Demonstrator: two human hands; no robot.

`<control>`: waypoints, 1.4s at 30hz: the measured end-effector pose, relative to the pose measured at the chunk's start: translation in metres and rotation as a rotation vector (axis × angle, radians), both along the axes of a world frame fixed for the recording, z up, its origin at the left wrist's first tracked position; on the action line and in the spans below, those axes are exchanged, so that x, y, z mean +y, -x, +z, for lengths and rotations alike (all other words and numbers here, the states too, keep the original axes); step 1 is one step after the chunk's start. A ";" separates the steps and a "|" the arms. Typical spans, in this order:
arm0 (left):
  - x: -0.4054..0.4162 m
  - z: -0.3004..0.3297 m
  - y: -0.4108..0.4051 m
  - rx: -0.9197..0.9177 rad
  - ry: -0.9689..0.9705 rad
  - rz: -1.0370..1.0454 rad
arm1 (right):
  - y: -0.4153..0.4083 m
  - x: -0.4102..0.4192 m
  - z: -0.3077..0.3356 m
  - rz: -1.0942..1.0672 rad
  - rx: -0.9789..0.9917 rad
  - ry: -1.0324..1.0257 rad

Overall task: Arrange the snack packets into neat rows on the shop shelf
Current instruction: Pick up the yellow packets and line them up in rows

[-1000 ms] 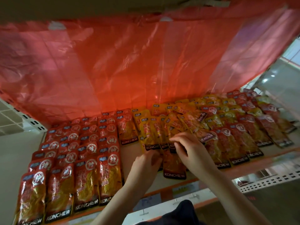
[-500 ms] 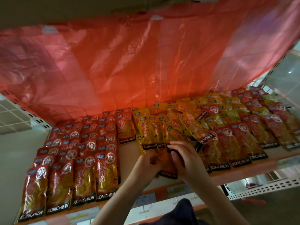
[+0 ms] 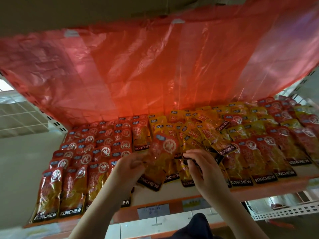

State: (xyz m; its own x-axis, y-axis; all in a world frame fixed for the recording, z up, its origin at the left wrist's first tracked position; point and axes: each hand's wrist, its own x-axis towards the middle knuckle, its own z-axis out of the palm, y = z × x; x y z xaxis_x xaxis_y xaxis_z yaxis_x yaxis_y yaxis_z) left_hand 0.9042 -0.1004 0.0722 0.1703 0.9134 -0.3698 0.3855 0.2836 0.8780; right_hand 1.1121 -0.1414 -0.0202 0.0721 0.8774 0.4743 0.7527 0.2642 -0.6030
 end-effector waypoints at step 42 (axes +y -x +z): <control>0.062 -0.032 0.055 0.295 -0.416 0.027 | 0.087 0.096 0.004 0.260 -0.504 0.150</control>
